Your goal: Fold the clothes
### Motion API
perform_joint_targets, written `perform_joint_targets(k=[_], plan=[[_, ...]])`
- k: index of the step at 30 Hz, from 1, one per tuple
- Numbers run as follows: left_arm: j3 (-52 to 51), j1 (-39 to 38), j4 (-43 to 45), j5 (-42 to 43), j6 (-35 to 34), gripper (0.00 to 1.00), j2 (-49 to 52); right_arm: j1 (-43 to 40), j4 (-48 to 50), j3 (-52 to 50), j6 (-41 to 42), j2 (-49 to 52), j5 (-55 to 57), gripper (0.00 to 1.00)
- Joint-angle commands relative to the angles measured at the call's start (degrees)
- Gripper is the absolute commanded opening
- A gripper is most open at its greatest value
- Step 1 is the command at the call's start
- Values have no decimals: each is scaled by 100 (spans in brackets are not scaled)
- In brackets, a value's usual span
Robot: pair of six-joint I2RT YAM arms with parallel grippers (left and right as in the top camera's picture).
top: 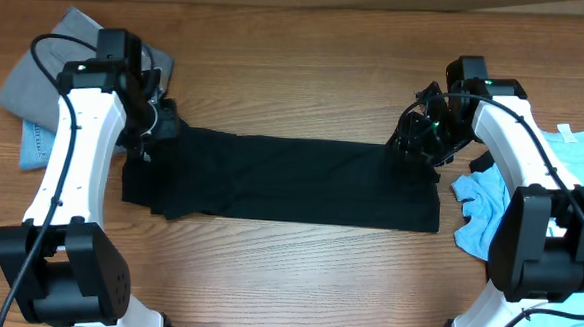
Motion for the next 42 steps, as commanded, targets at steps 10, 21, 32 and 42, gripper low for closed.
perform_joint_targets(k=[10, 21, 32, 42], plan=[[-387, -656, 647, -345, 175, 17, 243, -815, 203, 68, 258, -61, -1062, 52], [-800, -494, 901, -822, 168, 4, 1438, -1043, -262, -50, 378, -59, -612, 56], [-796, 271, 925, -382, -216, 4, 1860, -960, 1032, -1029, 544, -48, 190, 59], [-796, 192, 1003, 120, -22, 4, 1862, -726, 1884, -1434, 232, -17, -686, 47]])
